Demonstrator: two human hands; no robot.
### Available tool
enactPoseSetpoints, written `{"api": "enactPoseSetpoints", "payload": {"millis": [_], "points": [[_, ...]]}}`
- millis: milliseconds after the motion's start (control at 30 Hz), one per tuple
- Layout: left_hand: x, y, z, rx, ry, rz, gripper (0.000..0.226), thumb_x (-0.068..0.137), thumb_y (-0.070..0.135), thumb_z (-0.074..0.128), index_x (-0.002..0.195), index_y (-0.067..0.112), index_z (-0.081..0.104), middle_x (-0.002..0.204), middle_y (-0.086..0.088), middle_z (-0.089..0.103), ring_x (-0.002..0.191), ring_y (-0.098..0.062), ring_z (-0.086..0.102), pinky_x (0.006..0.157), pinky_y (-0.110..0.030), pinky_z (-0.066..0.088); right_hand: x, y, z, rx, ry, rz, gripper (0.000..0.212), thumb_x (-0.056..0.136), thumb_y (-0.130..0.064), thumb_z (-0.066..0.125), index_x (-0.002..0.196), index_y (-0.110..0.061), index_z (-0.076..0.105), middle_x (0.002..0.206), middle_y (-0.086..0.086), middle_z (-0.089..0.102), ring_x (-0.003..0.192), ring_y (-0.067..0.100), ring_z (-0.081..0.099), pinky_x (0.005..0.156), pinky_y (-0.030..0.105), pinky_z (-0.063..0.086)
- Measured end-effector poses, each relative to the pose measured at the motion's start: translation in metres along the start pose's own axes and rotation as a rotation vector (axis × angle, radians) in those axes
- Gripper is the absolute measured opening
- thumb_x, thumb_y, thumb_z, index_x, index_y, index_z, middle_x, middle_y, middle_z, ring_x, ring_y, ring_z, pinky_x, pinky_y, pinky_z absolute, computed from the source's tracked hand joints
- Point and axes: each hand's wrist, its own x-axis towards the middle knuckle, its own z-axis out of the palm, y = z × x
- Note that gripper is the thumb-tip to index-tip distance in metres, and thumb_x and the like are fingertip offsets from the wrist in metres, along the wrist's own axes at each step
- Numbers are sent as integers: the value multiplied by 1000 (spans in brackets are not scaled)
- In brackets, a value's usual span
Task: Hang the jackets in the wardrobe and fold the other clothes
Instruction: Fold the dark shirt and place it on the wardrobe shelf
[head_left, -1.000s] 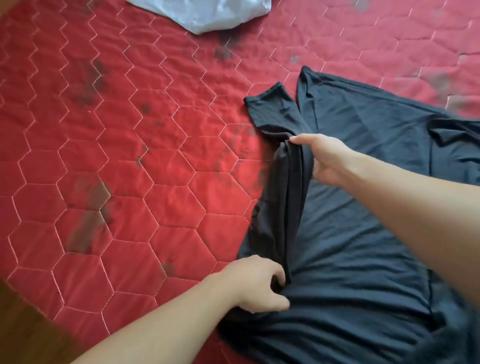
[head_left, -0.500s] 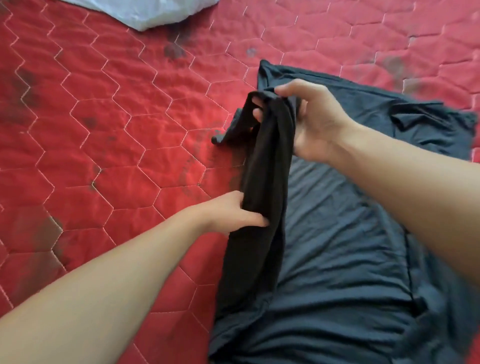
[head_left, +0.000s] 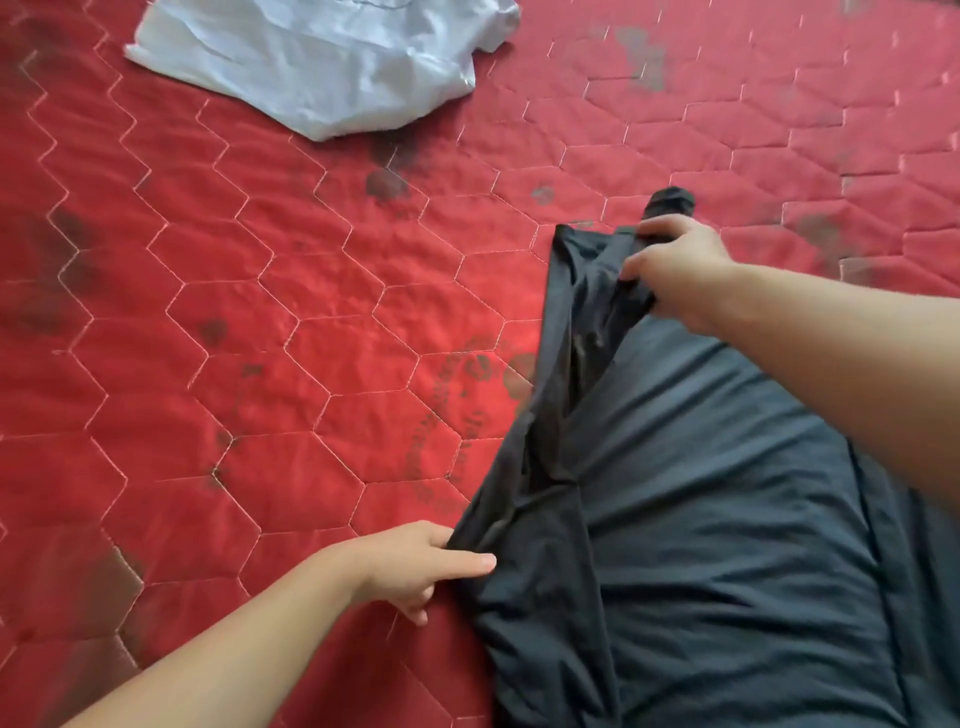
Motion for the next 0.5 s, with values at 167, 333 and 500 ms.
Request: {"api": "enactPoseSetpoints", "payload": {"millis": [167, 333, 500], "points": [[8, 0, -9, -89, -56, -18, 25, 94, 39, 60, 108, 19, 66, 44, 15, 29, 39, -4, 28, 58, -26, 52, 20, -12, 8, 144, -34, -83, 67, 77, 7, 47, 131, -32, 54, 81, -3, 53, 67, 16, 52, 65, 33, 49], [15, 7, -12, -1, -94, -69, 34, 89, 48, 65, 103, 17, 66, 50, 7, 33, 38, -6, 35, 57, -29, 57, 32, -4, 18, 131, -39, 113, 48, 83, 3, 40, 120, -25, 54, 79, 0, 54, 67, 18, 53, 57, 26, 44], [22, 8, -14, 67, -91, -74, 55, 87, 51, 66, 114, 4, 63, 49, 8, 33, 40, -6, 39, 60, -32, 59, 32, 45, 24, -496, 201, -91, 36, 90, -32, 54, 123, -19, 51, 126, 10, 49, 111, 29, 53, 93, 36, 41]]}}
